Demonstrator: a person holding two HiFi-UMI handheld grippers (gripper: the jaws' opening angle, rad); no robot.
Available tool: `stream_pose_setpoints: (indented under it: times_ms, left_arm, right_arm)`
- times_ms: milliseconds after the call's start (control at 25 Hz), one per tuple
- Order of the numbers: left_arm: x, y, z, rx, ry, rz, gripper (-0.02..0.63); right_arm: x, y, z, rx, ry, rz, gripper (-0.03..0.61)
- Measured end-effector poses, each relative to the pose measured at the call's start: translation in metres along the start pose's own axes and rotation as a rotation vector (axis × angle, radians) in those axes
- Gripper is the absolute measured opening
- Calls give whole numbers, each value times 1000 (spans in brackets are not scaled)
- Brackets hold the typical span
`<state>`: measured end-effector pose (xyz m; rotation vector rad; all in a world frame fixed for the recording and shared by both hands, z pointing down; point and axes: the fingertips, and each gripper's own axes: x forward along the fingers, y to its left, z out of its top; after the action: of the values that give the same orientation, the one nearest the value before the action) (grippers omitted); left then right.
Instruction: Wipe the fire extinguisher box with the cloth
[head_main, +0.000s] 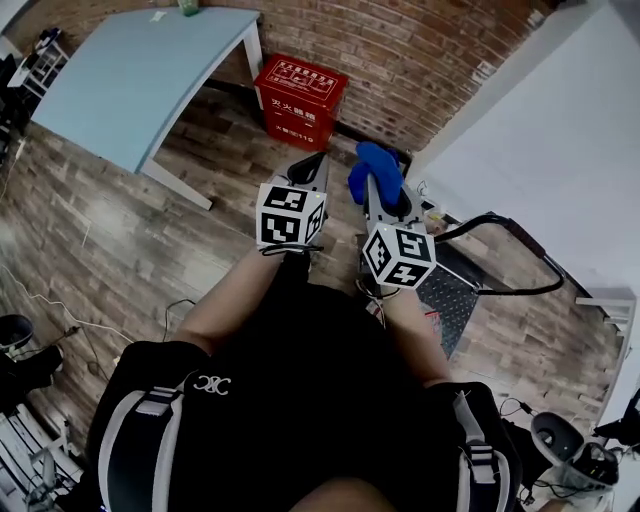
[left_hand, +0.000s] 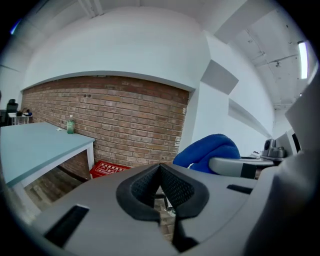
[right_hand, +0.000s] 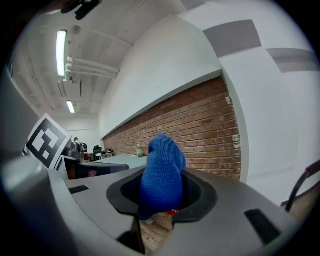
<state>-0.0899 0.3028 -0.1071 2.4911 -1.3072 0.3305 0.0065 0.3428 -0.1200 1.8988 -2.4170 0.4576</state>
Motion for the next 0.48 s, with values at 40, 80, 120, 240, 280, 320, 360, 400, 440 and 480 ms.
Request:
stream_pose_setpoints:
  times_ms: [40,80,120,240,280,320,360,400,440,480]
  left_arm:
    - [11,10,6,-2,1,-3,8]
    - [22,20,11,-5,5,-5,8]
    - [32,31,16,-9,10,-8,8]
    - [62,63,29,-29,30,-19,8]
    - [72,72,34,-31,37,-24,8]
    - [82,82,38,-32,43,-30,8]
    - [92,91,42,-33,49,-36,8]
    - [102,99,46,-37,55,-44,8]
    - [112,107,48,-45,60,-53,8]
    - [123,116,51,-56,65,-61,8]
  right_arm:
    - [17,1,3,-3,11,13,126]
    - [33,2,5,-7,23,23,126]
    - [50,3,7,-11,34,29,126]
    - [96,5,12,-21,74,28,126]
    - [111,5,13,-21,91,26,126]
    - [126,4,14,-19,108,24,126]
    - [141,3,16,-16,122,22,126]
    - [155,1,17,-14,135,20,126]
    - [169,-2,19,-12,149,16,126]
    - [182,-6,20,-7,165,9,126]
